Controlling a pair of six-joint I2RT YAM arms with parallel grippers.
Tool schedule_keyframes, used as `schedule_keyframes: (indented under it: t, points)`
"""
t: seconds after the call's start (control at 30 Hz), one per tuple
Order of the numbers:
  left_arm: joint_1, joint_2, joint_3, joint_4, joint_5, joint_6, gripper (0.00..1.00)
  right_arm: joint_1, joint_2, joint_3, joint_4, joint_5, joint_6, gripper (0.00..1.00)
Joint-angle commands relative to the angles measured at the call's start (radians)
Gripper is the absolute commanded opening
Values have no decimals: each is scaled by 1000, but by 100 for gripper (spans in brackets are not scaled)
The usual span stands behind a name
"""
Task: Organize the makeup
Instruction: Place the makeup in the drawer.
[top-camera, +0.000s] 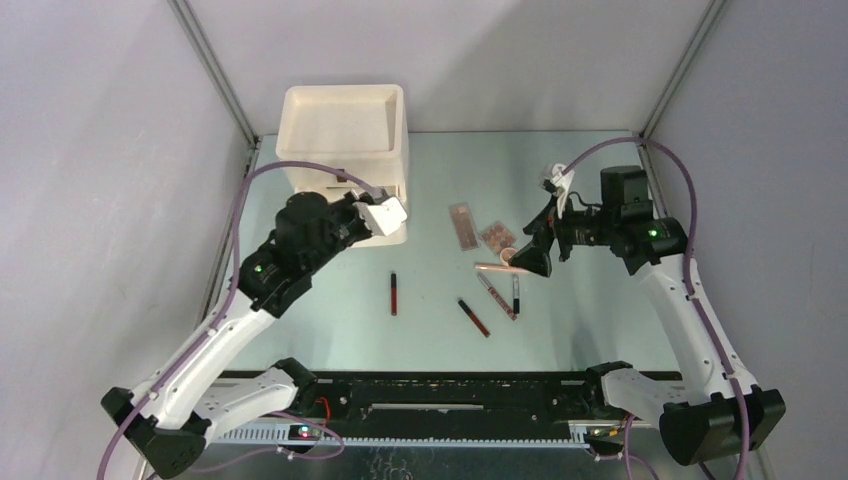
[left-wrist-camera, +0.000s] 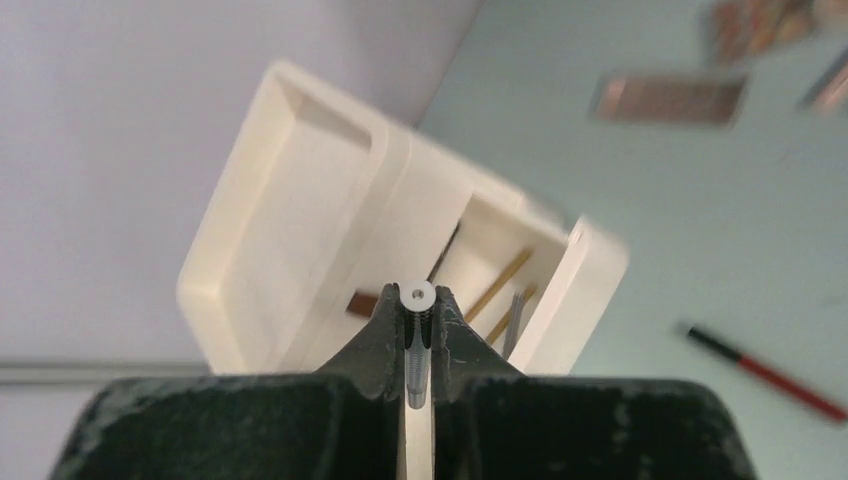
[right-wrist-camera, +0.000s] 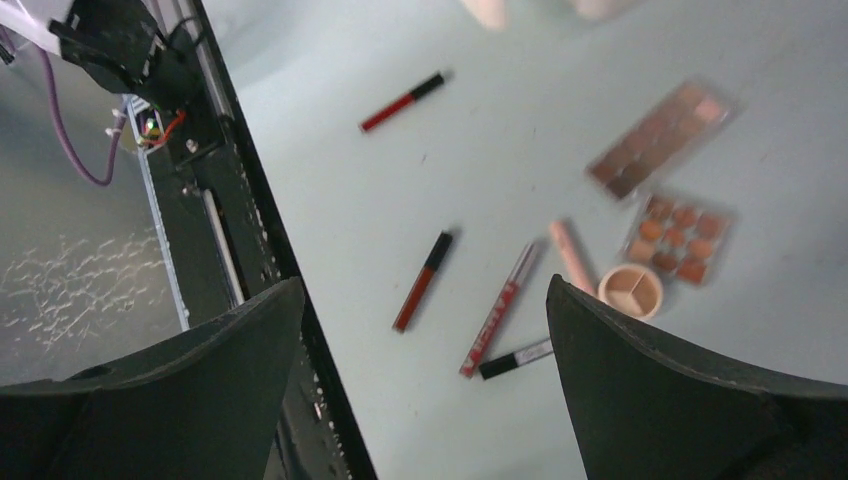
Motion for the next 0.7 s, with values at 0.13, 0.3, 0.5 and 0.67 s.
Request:
schedule_keyframes:
  t: [0.13, 0.3, 0.5, 0.67]
  points:
    - [27, 106, -111, 8, -297, 355, 0, -8, -16, -70, 4, 63, -35, 100]
    - [81, 201, -104, 39, -306, 396, 0, -11, -13, -93, 11, 73, -41, 100]
    - [138, 303, -86, 44, -288, 401, 4, -13, 10, -98, 12, 89, -43, 100]
    - [160, 373, -84, 56, -275, 397, 11, -13, 19, -104, 17, 106, -45, 100]
